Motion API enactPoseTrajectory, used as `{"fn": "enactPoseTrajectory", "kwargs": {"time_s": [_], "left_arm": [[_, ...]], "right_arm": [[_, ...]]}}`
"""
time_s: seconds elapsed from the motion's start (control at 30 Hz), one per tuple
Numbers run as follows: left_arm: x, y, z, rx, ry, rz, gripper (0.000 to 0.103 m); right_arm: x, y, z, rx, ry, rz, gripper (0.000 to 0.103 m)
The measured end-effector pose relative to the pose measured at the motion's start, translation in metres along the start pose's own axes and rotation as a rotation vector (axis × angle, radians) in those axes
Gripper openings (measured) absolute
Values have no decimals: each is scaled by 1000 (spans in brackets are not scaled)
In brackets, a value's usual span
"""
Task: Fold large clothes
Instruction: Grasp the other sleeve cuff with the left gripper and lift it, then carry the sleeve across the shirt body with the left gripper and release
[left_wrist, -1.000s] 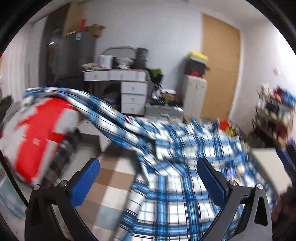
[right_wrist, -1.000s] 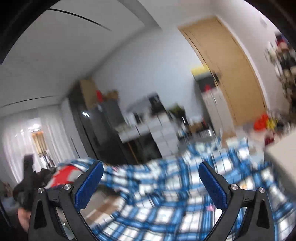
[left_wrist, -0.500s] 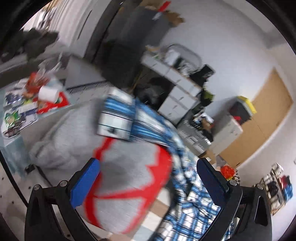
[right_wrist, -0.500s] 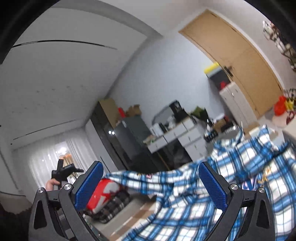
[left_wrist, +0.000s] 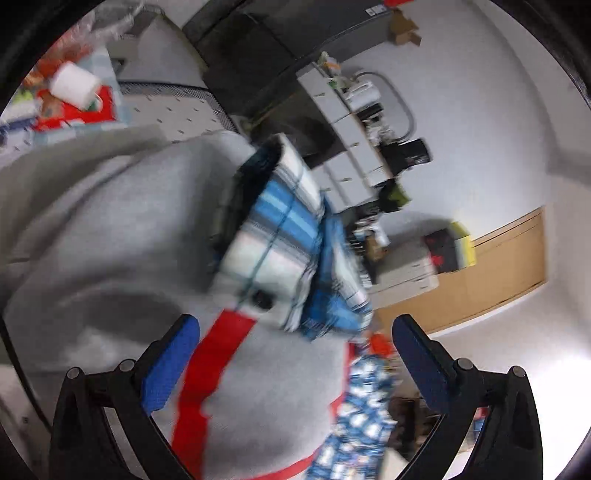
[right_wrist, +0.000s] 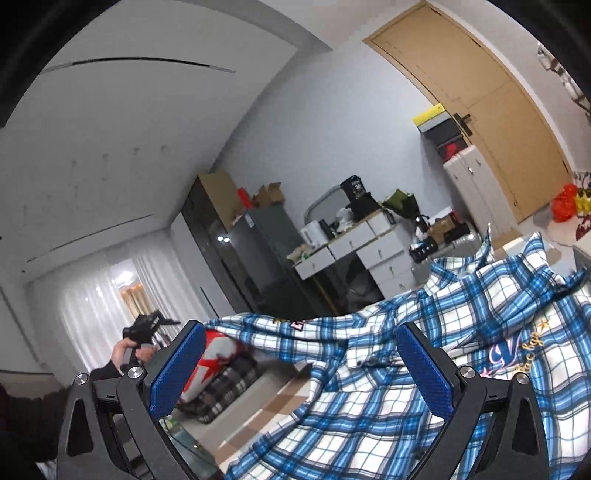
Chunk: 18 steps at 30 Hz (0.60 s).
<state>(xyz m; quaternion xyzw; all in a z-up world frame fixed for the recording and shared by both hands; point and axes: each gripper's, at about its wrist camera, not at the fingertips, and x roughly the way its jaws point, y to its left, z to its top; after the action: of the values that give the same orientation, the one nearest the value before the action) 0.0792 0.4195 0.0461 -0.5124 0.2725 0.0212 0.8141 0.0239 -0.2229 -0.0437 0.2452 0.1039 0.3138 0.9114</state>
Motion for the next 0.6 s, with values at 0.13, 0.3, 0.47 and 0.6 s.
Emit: {"fn": "enactPoseTrajectory", "kwargs": {"time_s": [0.13,0.3,0.47,0.6], "left_arm": [[13,3,18,-38,16,-78,102],[3,-17,15,48,-13,-212,82],[7,-19,21,115,-62,-104,58],[19,-1,28,8,-74,-26,39]], "right_arm": [[4,2,-3,-27,31,1,103],[13,2,-7,-5,97,33,103],[18,9,-15,-59,127,35,103],[19,10,-17,-63,147,32,103]]}}
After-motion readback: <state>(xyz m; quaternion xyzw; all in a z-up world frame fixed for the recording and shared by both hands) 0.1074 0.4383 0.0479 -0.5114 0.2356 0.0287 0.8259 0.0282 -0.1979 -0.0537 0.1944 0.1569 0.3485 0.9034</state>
